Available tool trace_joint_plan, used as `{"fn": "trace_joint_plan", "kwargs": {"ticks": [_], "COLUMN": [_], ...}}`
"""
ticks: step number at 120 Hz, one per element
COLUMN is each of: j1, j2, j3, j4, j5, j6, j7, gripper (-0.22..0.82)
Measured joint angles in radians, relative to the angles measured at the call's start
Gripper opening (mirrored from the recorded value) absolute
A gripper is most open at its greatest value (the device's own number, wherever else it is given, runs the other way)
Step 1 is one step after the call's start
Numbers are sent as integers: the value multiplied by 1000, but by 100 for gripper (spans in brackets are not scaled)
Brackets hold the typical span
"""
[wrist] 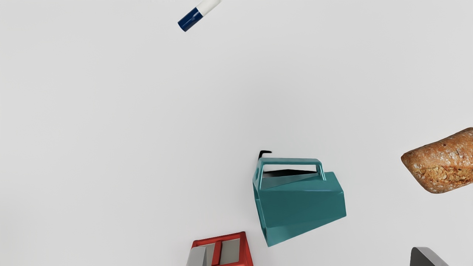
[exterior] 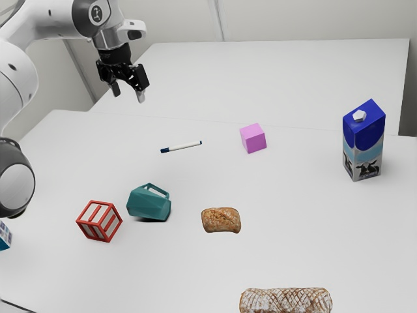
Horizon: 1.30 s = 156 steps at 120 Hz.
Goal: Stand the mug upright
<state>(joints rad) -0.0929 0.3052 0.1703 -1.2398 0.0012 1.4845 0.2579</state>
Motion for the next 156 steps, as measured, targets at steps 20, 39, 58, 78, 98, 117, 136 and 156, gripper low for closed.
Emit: {"fn": "trace_joint_plan", "kwargs": {"ticks": [20, 39, 58, 78, 98, 117, 136, 156], "j1": [7, 24, 48, 45, 41, 33, 29, 35], "j2": [1, -36, -227, -360, -439, -444, -419, -370], "j3": [1, 3, 25, 60, 98, 126, 133, 135], "j4": [0, -87, -463, -750, -952, -1032, -1059, -1060], "j5": [3, -28, -110, -192, -293, -393, -464, -549], "j6": [-3, -1, 101, 266, 421, 539, 633, 696], "j7": [4, -13, -63, -102, -120, -99, -55, 12], "gripper": [60, 60, 60, 60, 60, 60, 60, 60]}}
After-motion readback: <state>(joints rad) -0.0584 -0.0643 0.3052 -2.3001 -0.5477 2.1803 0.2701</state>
